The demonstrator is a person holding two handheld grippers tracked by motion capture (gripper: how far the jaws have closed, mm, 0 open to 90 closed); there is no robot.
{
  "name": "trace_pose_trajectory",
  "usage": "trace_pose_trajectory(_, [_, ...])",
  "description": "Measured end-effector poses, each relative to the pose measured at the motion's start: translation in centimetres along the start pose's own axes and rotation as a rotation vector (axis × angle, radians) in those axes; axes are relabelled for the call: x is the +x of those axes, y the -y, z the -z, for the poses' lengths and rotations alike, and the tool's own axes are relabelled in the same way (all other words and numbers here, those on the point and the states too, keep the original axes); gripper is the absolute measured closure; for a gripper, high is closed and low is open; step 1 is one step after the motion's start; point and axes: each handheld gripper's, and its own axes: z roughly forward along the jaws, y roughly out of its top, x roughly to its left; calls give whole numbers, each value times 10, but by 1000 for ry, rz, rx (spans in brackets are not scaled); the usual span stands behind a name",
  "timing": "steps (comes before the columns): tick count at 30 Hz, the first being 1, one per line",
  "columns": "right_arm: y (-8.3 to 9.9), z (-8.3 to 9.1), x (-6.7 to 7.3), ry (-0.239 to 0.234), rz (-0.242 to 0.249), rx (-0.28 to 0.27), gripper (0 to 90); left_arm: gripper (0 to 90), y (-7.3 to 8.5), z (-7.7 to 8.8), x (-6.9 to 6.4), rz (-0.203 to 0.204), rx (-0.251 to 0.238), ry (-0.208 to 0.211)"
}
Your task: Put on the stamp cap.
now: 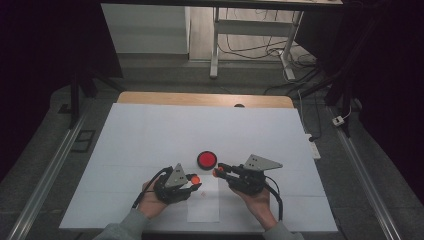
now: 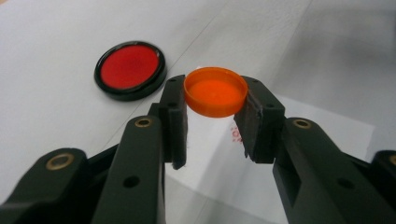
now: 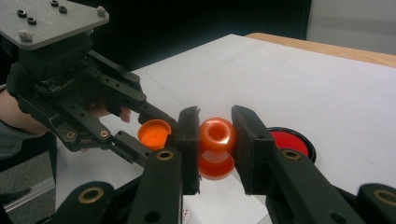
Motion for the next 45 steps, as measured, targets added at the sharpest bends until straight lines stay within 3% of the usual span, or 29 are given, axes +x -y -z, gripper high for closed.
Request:
trace_pose_trajectory(8, [-1,0,2,-8,3,-3,725,641,-12,-9,-2,-21,3,8])
trace_pose_trajectory(17, [0,-1,4,-11,3,-2,725,640,-15,-16,-1,11,-1,22])
trace_pose_trajectory(25, [1,-5,6,-23,8,4,725,641,-18,-26,-4,2,14,30])
trace_pose_trajectory(45, [2,-8,8,-38,16,21,724,640,-21,-31,-9,-14,17,39])
